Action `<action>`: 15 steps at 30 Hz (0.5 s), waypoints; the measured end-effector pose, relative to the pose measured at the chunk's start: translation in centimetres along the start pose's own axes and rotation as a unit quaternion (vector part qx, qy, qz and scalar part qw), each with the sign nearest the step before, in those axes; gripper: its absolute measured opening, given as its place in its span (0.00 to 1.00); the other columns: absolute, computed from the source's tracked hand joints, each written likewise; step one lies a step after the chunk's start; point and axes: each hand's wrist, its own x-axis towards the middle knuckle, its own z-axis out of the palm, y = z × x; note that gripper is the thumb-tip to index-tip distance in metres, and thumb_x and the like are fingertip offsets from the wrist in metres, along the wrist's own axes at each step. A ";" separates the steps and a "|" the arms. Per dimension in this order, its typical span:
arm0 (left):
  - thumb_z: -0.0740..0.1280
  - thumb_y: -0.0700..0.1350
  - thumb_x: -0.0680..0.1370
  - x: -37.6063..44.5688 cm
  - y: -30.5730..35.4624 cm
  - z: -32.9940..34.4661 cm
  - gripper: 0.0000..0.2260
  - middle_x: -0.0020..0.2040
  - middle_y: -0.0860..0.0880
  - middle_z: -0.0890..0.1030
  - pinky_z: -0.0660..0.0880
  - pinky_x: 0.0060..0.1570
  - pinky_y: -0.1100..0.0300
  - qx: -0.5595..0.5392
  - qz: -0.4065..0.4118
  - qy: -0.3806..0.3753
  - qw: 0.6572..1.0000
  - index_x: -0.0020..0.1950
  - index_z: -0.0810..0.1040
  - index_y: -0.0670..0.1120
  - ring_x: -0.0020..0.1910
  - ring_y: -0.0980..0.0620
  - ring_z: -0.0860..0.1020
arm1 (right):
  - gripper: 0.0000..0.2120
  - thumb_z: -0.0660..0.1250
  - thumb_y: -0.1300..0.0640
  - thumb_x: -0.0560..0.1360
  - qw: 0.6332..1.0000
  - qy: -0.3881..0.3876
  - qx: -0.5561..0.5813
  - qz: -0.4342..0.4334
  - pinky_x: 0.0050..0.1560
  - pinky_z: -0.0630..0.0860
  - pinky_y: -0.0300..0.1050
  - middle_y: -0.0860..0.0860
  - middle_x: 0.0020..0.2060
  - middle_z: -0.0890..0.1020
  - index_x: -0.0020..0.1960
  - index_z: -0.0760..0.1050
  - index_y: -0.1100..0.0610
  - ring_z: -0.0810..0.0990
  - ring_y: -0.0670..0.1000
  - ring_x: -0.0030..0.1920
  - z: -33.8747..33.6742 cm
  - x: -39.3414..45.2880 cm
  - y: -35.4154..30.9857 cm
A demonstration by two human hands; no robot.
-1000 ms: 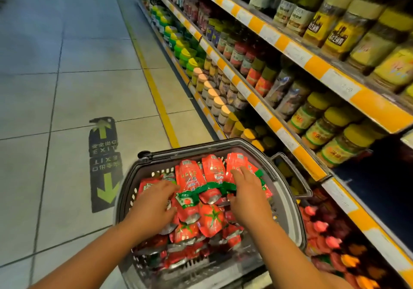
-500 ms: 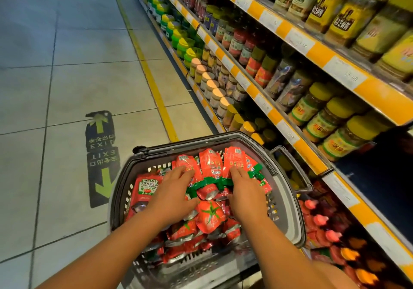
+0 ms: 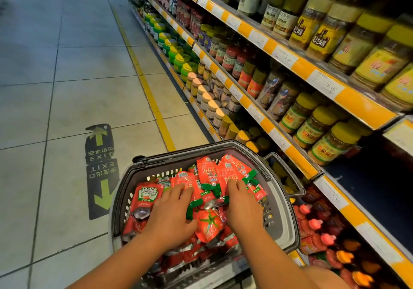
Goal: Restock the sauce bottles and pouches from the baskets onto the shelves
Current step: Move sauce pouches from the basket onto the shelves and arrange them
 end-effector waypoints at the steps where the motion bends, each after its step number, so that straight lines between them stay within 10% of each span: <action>1: 0.66 0.65 0.73 0.0 0.0 0.0 0.38 0.79 0.53 0.60 0.66 0.73 0.47 0.006 0.003 0.001 1.000 0.81 0.58 0.56 0.76 0.47 0.61 | 0.32 0.68 0.69 0.72 1.000 0.004 0.008 0.002 0.36 0.69 0.52 0.54 0.66 0.69 0.72 0.63 0.53 0.79 0.59 0.51 0.1 0.0 0.2; 5: 0.70 0.62 0.74 -0.2 -0.5 0.1 0.35 0.75 0.58 0.64 0.68 0.71 0.50 -0.005 0.022 0.022 0.999 0.79 0.62 0.56 0.73 0.50 0.64 | 0.30 0.64 0.72 0.73 0.998 0.030 0.059 0.003 0.42 0.74 0.51 0.54 0.62 0.75 0.72 0.69 0.54 0.78 0.57 0.53 -0.4 0.6 0.9; 10: 0.69 0.62 0.76 -0.7 -1.1 -0.2 0.30 0.72 0.60 0.69 0.68 0.71 0.52 -0.011 0.049 0.042 0.998 0.77 0.68 0.57 0.71 0.54 0.65 | 0.05 0.65 0.67 0.75 0.981 0.117 0.153 0.022 0.43 0.65 0.48 0.53 0.45 0.76 0.47 0.74 0.58 0.73 0.57 0.49 -1.5 0.8 1.0; 15: 0.74 0.58 0.74 -0.8 -0.7 -0.2 0.32 0.69 0.57 0.69 0.68 0.73 0.51 -0.023 0.059 0.042 0.997 0.76 0.68 0.56 0.74 0.53 0.64 | 0.07 0.67 0.60 0.80 0.952 0.218 0.214 0.013 0.51 0.74 0.52 0.50 0.48 0.81 0.58 0.79 0.56 0.71 0.53 0.53 -3.4 0.7 1.0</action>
